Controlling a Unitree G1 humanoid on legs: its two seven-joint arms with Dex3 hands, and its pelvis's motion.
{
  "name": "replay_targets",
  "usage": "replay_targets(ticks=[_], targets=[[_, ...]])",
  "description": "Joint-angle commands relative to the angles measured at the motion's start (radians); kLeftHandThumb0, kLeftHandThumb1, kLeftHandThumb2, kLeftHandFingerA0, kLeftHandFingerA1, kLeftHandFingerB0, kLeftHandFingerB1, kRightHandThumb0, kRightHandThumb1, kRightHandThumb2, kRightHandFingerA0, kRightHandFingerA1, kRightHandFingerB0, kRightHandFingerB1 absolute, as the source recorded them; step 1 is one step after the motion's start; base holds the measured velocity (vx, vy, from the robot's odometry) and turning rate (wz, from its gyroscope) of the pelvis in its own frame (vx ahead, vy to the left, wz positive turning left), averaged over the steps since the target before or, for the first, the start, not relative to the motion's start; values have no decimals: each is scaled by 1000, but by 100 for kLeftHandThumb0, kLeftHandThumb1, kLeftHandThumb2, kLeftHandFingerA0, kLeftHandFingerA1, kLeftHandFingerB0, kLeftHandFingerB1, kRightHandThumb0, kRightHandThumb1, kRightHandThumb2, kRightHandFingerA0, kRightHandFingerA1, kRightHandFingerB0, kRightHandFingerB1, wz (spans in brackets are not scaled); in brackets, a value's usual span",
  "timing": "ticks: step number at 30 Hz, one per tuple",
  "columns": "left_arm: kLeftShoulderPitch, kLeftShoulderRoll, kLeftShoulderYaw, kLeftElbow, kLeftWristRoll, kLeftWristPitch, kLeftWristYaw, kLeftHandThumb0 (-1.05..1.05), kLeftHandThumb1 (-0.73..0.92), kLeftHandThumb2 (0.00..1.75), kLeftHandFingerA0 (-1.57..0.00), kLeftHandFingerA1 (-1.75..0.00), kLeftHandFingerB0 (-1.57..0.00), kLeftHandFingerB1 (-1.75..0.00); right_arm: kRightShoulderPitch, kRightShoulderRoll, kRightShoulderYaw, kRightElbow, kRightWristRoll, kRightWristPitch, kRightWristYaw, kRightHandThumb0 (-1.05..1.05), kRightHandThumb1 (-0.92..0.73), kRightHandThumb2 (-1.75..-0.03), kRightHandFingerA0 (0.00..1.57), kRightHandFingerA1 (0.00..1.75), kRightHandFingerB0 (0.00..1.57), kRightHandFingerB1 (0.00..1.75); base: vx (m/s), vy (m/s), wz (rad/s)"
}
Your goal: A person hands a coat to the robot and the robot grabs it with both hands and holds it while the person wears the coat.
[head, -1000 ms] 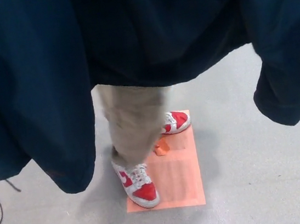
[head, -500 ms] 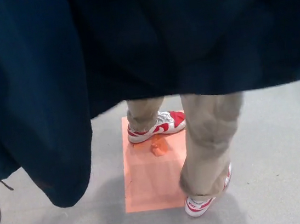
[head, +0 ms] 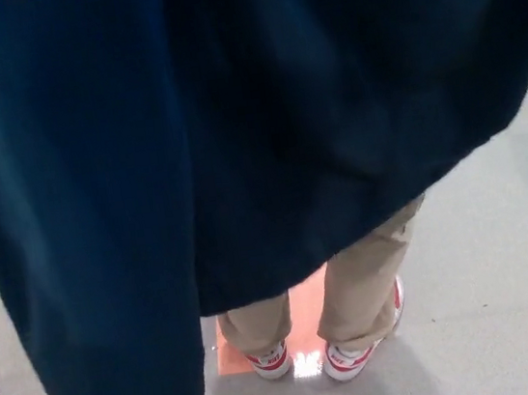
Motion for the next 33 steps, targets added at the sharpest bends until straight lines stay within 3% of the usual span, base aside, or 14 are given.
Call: replay_targets(ticks=[1,4,5,6,7,8,12,15,18,20,24,33], targets=[[-32,45,17,8,-21,52,12,-12,64,59,-84,-175,-60,-143,-28,-30,0,2,7,26,-28,-8,-60,-63,96,170,75,111,0,0,0],[-31,45,12,7,-16,57,20,-13,64,59,-84,-175,-61,-140,-27,-29,-2,3,11,22,-29,-9,-63,-63,96,170,76,110,0,0,0],[-30,45,11,7,-16,58,20,-13,64,59,-84,-175,-60,-141,-26,-29,-1,3,11,23,-29,-11,-47,-89,127,138,79,104,0,0,0],[-30,44,12,7,-17,59,18,-13,64,59,-84,-175,-60,-141,-26,-29,1,4,9,26,-29,-11,-47,-89,127,138,79,104,0,0,0],[-29,43,14,6,-20,55,19,-14,65,59,-84,-175,-62,-139,-26,-30,1,4,9,28,-28,-11,-64,-63,95,172,72,118,0,0,0],[-27,42,13,6,-19,53,22,-12,65,60,-84,-175,-60,-144,-25,-30,1,4,9,28,-26,-14,-65,-62,96,171,75,108,0,0,0],[-20,39,10,7,-16,57,38,-13,63,59,-84,-175,-60,-144,-22,-33,1,4,11,29,-17,-11,-61,-61,95,172,73,114,0,0,0],[-17,39,9,7,-16,57,38,-13,64,60,-85,-175,-61,-144,-19,-32,3,3,10,31,-22,-15,-62,-60,96,171,78,101,0,0,0],[-16,39,7,6,-15,58,28,-13,62,59,-85,-175,-59,-144,-17,-33,1,2,14,28,-10,-12,-64,-61,95,172,75,110,0,0,0],[-14,41,7,5,-17,51,28,-12,62,59,-86,-175,-62,-138,-16,-33,1,2,15,29,-11,-14,-64,-61,96,171,77,106,0,0,0],[-11,42,6,4,-19,49,29,-11,59,58,-85,-175,-60,-146,-16,-32,3,2,14,33,-7,-10,-67,-62,94,173,71,120,0,0,0],[-12,43,5,5,-21,50,21,-14,62,58,-84,-175,-60,-144,-16,-34,4,3,14,27,-10,-12,-67,-62,95,171,74,111,0,0,0]])
